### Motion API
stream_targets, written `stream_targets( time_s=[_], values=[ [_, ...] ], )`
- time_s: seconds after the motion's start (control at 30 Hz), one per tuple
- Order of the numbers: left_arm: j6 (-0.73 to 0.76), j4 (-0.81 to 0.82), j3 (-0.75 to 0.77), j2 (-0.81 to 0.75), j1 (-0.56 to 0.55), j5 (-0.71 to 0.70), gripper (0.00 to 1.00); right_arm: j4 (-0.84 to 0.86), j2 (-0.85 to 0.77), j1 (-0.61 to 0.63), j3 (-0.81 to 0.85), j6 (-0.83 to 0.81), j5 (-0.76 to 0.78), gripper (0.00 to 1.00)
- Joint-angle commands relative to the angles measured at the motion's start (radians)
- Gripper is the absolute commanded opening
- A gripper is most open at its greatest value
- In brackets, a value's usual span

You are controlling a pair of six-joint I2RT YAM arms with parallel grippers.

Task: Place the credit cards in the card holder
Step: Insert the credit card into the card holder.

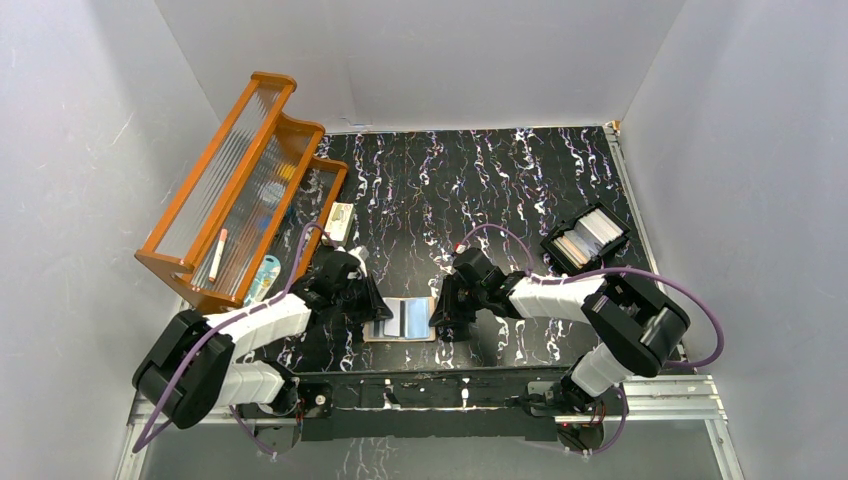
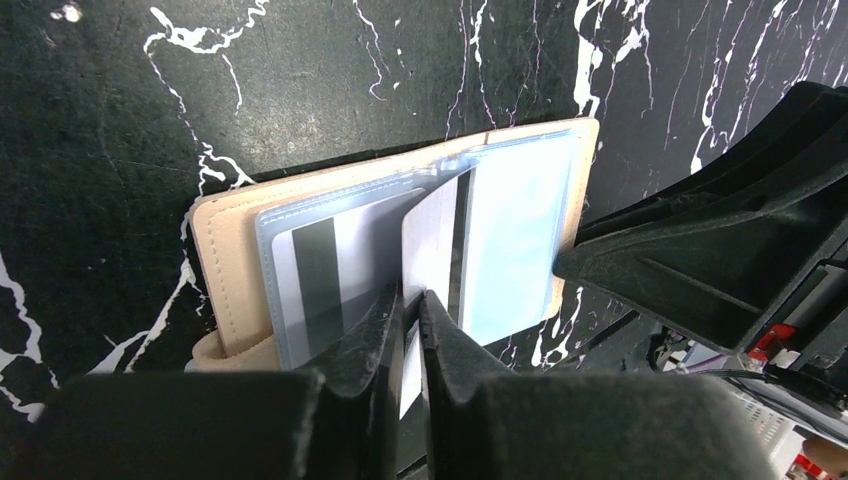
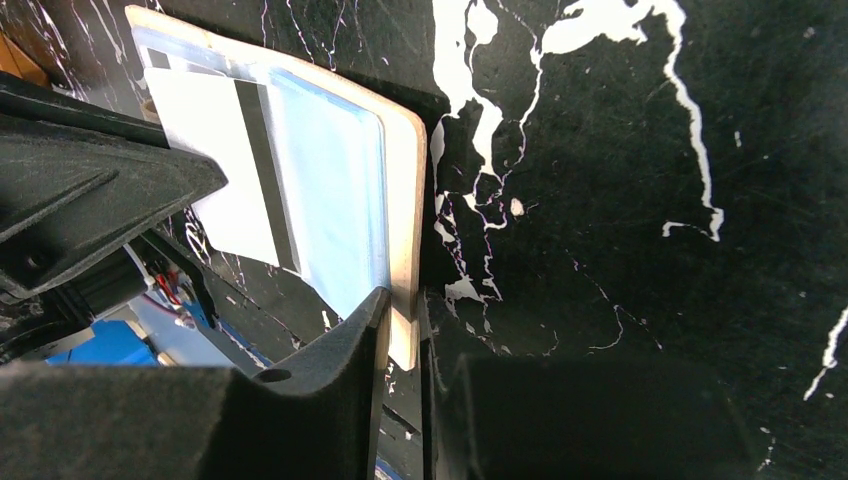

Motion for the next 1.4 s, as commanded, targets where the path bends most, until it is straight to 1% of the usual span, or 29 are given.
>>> stream_targets(
  time_s=[0.0, 0.03, 0.13, 0.23, 0.3, 0.37, 0.5, 0.57, 0.83, 0.9, 0.97, 1.07, 1.23, 1.37],
  values=[
    [0.010, -0.020, -0.029, 0.036, -0.001, -0.031, 0.13, -0.030, 0.040, 0.016, 0.006, -0.008, 0.031, 0.24],
    [0.010, -0.028, -0.025, 0.039, -0.001, -0.032, 0.18, -0.032, 0.039, 0.016, 0.008, -0.007, 0.031, 0.24],
    [0.013, -0.066, -0.010, 0.019, -0.001, -0.045, 0.24, -0.038, 0.034, 0.016, 0.010, -0.006, 0.031, 0.24],
    [0.017, -0.106, 0.006, -0.021, -0.002, -0.060, 0.38, -0.043, 0.018, 0.016, 0.008, -0.003, 0.038, 0.24],
    [0.015, -0.111, 0.012, -0.046, -0.001, -0.060, 0.42, -0.043, 0.009, 0.017, 0.007, -0.001, 0.043, 0.23],
    [0.010, -0.109, 0.018, -0.056, -0.002, -0.053, 0.45, -0.041, 0.007, 0.018, 0.008, 0.002, 0.046, 0.23],
    [0.012, -0.110, 0.030, -0.041, -0.003, -0.045, 0.46, -0.026, 0.010, 0.018, 0.005, 0.004, 0.042, 0.22],
    [0.016, -0.109, 0.037, -0.015, -0.016, -0.051, 0.48, 0.014, 0.026, 0.018, -0.005, 0.014, 0.029, 0.22],
    [-0.014, -0.086, 0.057, 0.032, -0.078, -0.067, 0.48, 0.134, 0.062, 0.020, -0.033, 0.057, -0.043, 0.20],
    [-0.012, -0.098, 0.065, 0.028, -0.078, -0.065, 0.48, 0.134, 0.055, 0.020, -0.042, 0.062, -0.038, 0.20],
    [-0.004, -0.157, 0.085, 0.013, -0.078, -0.087, 0.49, 0.125, 0.032, 0.019, -0.051, 0.064, -0.018, 0.20],
    [0.007, -0.216, 0.111, -0.015, -0.078, -0.116, 0.53, 0.113, 0.005, 0.019, -0.059, 0.066, 0.005, 0.20],
    [0.027, -0.254, 0.154, 0.012, -0.078, -0.081, 0.55, 0.107, -0.006, 0.020, -0.055, 0.068, 0.021, 0.19],
    [0.041, -0.259, 0.162, 0.024, -0.078, -0.092, 0.55, 0.108, 0.005, 0.020, -0.052, 0.068, 0.013, 0.19]
  ],
)
